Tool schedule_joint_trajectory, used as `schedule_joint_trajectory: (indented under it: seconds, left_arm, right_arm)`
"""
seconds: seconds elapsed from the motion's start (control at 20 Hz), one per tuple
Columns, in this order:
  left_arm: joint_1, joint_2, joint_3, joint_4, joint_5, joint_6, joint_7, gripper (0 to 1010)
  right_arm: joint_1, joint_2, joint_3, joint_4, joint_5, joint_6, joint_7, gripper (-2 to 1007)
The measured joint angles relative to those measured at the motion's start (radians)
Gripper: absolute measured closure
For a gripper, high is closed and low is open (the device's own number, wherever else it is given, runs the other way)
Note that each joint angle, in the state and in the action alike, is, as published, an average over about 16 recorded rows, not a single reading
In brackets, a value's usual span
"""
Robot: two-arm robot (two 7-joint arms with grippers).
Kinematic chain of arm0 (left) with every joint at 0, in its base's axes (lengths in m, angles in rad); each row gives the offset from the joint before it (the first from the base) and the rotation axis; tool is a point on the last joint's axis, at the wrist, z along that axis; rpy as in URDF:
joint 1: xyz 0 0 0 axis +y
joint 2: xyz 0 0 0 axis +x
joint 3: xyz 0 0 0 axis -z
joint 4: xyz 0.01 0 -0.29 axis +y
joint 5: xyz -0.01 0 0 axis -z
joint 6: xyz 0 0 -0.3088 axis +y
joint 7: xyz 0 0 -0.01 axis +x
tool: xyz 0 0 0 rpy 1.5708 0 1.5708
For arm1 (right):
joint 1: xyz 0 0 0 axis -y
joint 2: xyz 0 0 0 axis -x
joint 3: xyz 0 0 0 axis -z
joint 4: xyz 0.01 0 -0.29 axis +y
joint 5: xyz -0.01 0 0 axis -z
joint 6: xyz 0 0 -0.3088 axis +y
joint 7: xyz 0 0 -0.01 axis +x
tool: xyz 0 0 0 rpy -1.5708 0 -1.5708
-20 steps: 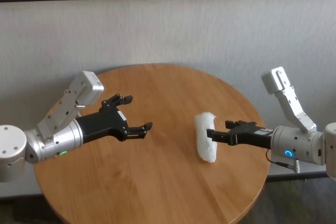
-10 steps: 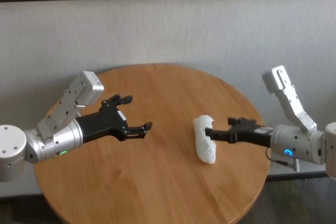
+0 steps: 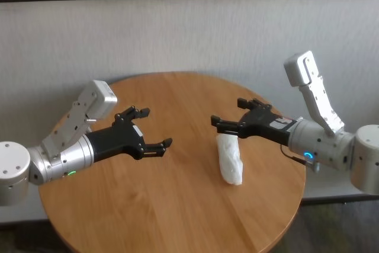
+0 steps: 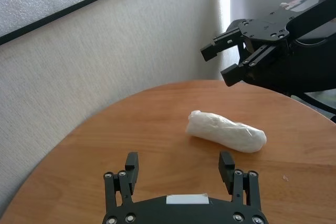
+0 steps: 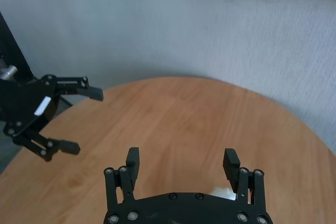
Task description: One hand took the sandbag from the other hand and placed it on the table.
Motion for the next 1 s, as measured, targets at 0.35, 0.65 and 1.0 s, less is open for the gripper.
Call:
schedule_joint_trajectory:
  seconds: [0.35, 0.65, 1.0]
  left_arm:
    - [0.0, 0.0, 0.0, 0.0, 0.0, 0.0, 0.0, 7]
    - [0.001, 0.0, 0.0, -0.001, 0.002, 0.005, 0.012, 7]
    - [0.004, -0.002, -0.01, -0.009, 0.017, 0.009, 0.052, 7]
  right_arm:
    - [0.012, -0.046, 0.0, 0.002, -0.036, -0.054, 0.006, 2]
    - [0.014, -0.069, 0.0, 0.005, -0.05, -0.073, 0.01, 2]
    - [0.013, -0.074, 0.001, 0.006, -0.055, -0.075, 0.012, 2]
